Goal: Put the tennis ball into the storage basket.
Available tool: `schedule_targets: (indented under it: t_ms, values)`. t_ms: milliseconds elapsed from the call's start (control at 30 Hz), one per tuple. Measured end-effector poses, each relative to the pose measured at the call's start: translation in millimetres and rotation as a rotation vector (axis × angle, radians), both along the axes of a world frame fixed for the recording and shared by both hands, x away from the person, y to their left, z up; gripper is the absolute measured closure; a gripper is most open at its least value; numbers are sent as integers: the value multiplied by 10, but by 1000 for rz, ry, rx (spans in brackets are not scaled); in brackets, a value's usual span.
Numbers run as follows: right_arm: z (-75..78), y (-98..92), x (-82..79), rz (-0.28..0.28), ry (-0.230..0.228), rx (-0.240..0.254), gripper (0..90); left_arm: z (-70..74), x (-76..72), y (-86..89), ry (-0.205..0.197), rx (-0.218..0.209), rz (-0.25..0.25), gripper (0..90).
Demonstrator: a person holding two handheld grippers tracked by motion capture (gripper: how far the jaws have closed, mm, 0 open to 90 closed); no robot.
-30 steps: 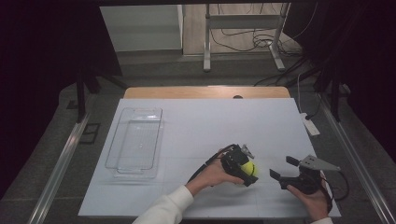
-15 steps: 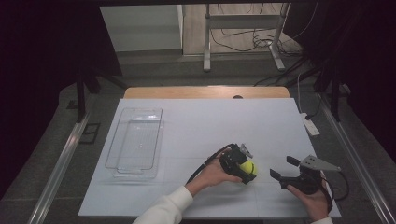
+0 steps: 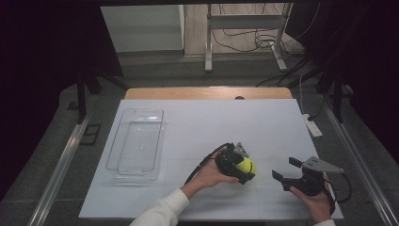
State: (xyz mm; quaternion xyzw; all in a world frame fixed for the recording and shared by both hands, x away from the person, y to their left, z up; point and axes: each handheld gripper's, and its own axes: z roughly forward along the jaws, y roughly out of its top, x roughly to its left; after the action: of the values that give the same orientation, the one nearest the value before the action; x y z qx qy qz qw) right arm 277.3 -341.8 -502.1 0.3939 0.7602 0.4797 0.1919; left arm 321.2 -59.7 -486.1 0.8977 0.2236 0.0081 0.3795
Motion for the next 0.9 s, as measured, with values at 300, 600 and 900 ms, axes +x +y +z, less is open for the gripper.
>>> schedule_targets:
  t_ms: [300, 600, 900]
  values:
    - [5, 8, -2, 0, -4, -3, 91, 32, -50, 162, -15, -28, 18, 270]
    - [11, 8, -7, -2, -8, -4, 92, 64, -82, 285, -27, -55, 42, 270]
    - [5, 21, -6, 4, -10, -8, 92, 119, -111, 409, -48, -76, 59, 270]
